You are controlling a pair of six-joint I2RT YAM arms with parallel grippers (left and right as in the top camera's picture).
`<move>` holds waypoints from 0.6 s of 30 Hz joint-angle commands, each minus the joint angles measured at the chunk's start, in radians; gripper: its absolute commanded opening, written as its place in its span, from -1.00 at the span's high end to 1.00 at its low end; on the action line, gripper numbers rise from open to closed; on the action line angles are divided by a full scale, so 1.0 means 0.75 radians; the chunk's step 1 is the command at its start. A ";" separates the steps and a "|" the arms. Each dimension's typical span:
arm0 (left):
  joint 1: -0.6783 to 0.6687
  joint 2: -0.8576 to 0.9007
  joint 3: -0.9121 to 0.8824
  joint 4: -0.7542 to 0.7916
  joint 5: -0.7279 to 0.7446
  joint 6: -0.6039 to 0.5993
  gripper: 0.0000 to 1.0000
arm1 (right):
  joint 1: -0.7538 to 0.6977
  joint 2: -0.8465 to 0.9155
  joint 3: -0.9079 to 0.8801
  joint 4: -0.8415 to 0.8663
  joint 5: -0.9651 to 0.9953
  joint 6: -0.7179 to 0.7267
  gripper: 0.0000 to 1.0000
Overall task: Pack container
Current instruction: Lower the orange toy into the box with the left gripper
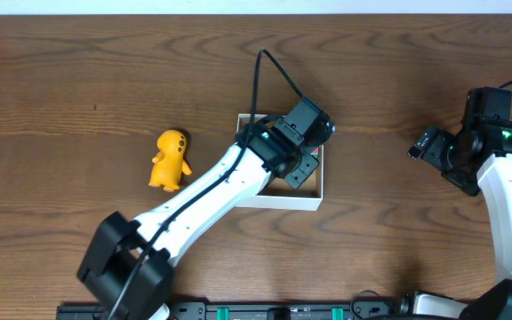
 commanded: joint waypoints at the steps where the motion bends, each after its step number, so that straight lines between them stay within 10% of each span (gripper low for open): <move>1: -0.001 0.032 0.015 0.009 0.041 0.023 0.88 | -0.008 0.009 -0.002 -0.004 -0.001 -0.021 -0.98; 11: -0.001 0.123 0.013 0.030 0.096 0.018 0.85 | -0.008 0.009 -0.002 -0.004 -0.001 -0.020 -0.99; 18: -0.001 0.142 0.013 0.026 0.096 0.008 0.06 | -0.008 0.009 -0.002 -0.013 -0.001 -0.035 -0.99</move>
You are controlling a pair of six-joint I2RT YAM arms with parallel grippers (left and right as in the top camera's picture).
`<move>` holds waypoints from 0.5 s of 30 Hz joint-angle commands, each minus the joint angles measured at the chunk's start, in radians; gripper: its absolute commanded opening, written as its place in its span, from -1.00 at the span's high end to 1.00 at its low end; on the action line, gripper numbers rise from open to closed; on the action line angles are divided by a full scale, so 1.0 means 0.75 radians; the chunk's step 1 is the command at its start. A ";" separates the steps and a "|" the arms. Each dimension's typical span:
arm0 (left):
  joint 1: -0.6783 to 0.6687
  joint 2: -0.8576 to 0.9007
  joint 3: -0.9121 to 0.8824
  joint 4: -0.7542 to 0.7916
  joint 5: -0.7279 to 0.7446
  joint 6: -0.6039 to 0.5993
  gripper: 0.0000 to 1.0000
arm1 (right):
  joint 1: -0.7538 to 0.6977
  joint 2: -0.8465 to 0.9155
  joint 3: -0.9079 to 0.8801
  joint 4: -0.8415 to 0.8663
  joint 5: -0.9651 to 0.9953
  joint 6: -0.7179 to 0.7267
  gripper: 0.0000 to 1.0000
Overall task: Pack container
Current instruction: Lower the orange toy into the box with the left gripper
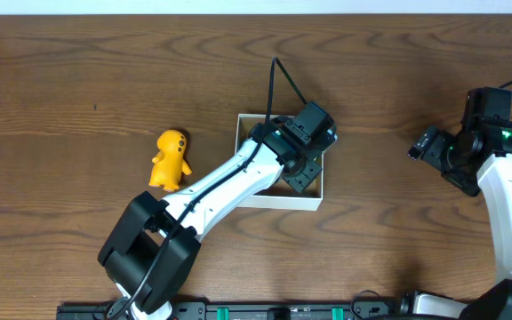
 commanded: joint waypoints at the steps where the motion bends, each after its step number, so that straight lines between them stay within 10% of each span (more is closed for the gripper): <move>1: 0.000 0.007 0.013 -0.003 0.010 0.009 -0.01 | -0.008 0.009 -0.002 -0.005 -0.001 -0.027 -0.99; 15: 0.000 -0.083 0.019 -0.005 0.009 0.009 -0.66 | -0.008 0.009 -0.002 -0.004 0.000 -0.027 -0.98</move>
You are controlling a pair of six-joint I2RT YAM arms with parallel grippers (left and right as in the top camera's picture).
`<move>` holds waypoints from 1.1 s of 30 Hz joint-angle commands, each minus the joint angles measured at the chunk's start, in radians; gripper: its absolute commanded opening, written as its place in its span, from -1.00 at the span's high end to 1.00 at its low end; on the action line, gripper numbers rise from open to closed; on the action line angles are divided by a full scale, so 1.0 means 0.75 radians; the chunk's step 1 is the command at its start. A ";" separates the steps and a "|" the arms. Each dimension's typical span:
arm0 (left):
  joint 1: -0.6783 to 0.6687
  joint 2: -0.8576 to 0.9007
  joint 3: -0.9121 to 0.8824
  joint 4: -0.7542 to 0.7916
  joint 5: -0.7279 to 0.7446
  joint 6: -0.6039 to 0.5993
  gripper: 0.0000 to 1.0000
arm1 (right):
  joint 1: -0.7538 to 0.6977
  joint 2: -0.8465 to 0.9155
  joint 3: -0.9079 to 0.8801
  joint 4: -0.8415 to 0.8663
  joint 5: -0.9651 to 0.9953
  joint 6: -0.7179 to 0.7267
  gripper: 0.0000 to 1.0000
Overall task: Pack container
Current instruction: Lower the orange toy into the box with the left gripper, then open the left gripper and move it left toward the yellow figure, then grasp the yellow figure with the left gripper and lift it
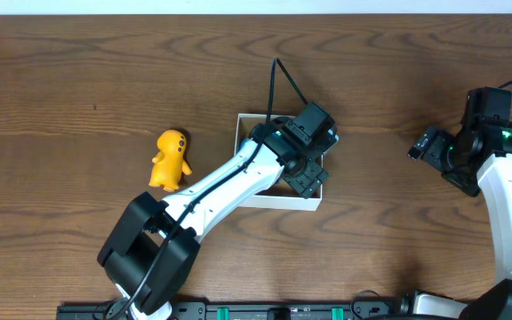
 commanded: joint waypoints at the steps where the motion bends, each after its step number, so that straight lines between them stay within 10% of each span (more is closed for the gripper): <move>1: 0.004 -0.097 0.020 -0.005 -0.007 0.009 -0.67 | -0.008 0.009 -0.002 -0.004 0.000 -0.022 -0.99; 11: 0.080 -0.490 0.020 -0.129 -0.226 -0.007 -0.96 | -0.008 0.009 -0.002 -0.005 0.001 -0.033 -0.98; 17: 0.438 -0.643 0.020 -0.373 -0.332 -0.123 -0.96 | -0.008 0.009 -0.002 -0.003 0.001 -0.032 -0.98; 25: 0.942 -0.521 -0.025 -0.423 -0.174 -0.151 -0.96 | -0.008 0.009 -0.002 -0.001 0.001 -0.032 -0.98; 33: 1.033 -0.252 -0.141 -0.325 -0.076 -0.071 -0.97 | -0.008 0.009 -0.002 -0.001 0.001 -0.032 -0.98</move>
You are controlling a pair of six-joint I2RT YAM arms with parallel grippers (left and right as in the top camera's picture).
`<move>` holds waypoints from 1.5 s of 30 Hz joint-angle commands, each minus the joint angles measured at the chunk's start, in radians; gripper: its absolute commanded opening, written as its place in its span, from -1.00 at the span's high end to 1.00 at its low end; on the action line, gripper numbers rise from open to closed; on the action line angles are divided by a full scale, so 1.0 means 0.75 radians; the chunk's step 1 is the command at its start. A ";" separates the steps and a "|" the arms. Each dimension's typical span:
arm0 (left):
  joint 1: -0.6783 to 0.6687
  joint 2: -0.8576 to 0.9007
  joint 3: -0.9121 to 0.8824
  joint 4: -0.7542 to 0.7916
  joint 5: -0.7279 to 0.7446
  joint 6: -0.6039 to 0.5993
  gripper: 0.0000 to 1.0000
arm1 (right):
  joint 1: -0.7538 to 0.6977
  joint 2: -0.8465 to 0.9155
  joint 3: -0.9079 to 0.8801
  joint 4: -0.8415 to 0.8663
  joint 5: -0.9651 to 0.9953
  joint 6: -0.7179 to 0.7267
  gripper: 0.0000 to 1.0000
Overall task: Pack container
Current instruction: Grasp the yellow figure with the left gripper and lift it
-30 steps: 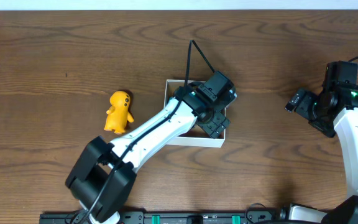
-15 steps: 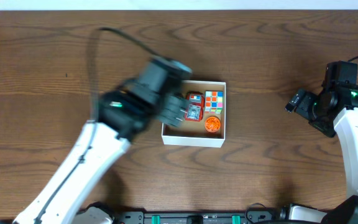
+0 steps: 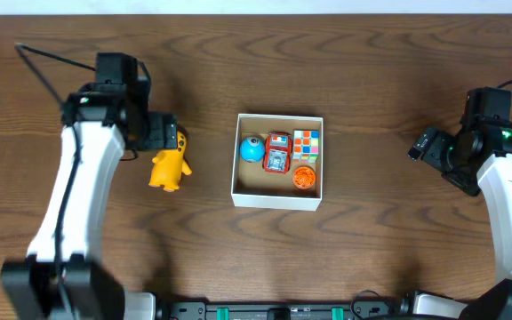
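A white open box (image 3: pixel 274 201) sits mid-table. Inside lie a blue ball (image 3: pixel 252 149), a red toy car (image 3: pixel 278 153), a colour cube (image 3: pixel 306 142) and a small orange round piece (image 3: pixel 304 177). A yellow toy figure (image 3: pixel 169 165) stands on the table left of the box. My left gripper (image 3: pixel 160 133) hangs right over the figure's head and hides its top. Whether the fingers are open or touch the toy does not show. My right gripper (image 3: pixel 420 145) is held far right of the box, away from everything, with its jaw state unclear.
Brown wooden table (image 3: pixel 372 71) all around. A thin black cable (image 3: pixel 56 58) runs from the left arm toward the far left corner. A black rail lies along the near edge (image 3: pixel 265 311).
My left arm has left the box and now reaches over the yellow figure at the left. The box contents, hidden before, show in full. The right arm has not moved.
My left gripper was down inside the box at its right half through all three earlier moments, shifting only slightly toward the near right corner. Now it is out of the box and above the yellow figure, which has stayed in place.
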 commanded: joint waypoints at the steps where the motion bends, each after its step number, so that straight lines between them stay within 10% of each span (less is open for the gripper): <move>1: 0.003 0.119 -0.053 0.032 0.057 0.033 -0.96 | -0.008 0.009 -0.002 -0.001 0.001 -0.014 -0.99; 13: 0.002 0.349 -0.095 0.084 0.096 0.034 -0.94 | -0.008 0.009 -0.002 0.003 0.001 -0.014 -0.98; 20: 0.002 0.375 -0.095 0.083 0.096 0.033 0.20 | -0.008 0.009 -0.002 -0.001 0.001 -0.014 -0.98; 30: -0.006 0.334 -0.043 -0.017 0.102 -0.013 0.88 | -0.008 0.009 -0.002 -0.001 0.000 -0.014 -0.98; 45: -0.543 -0.178 0.155 -0.002 0.170 0.307 0.88 | -0.008 0.009 -0.002 0.001 0.001 -0.014 -0.99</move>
